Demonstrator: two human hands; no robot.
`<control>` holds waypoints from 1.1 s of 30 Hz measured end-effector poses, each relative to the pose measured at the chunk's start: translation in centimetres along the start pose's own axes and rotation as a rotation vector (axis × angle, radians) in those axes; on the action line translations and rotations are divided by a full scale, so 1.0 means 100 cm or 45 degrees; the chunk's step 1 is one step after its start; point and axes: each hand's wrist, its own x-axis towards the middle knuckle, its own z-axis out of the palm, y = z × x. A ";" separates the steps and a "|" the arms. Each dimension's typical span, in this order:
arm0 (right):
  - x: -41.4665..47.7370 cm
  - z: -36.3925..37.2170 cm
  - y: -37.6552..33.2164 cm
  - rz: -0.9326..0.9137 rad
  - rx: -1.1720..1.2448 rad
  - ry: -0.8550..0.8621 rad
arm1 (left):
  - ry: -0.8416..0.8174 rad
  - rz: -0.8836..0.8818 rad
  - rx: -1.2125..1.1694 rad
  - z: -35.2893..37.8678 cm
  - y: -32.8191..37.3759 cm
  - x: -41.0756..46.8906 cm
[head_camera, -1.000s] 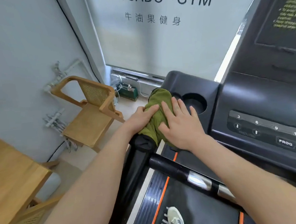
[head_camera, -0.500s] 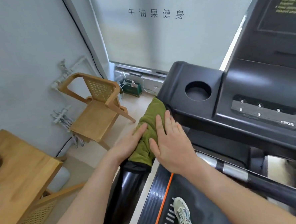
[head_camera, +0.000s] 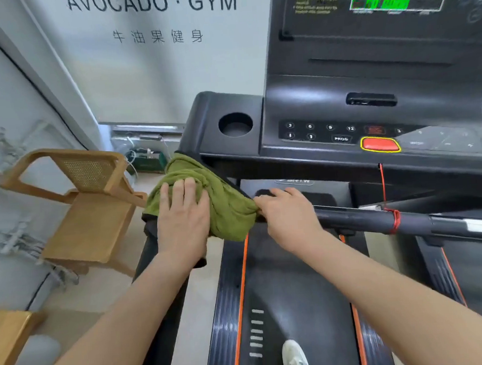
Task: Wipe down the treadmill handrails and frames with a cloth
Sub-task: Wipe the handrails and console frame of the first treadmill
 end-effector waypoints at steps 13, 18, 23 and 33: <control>-0.104 0.003 0.117 0.294 0.290 0.422 | 0.020 0.445 -0.245 -0.013 0.139 0.034; -0.150 -0.012 0.187 0.614 0.778 0.561 | -0.040 0.532 -0.523 -0.034 0.232 0.032; -0.169 -0.041 0.207 0.912 1.763 0.618 | -0.020 0.032 -1.686 -0.092 0.254 0.025; -0.250 -0.044 0.341 1.612 1.427 1.071 | -0.191 0.612 -0.591 -0.106 0.453 0.051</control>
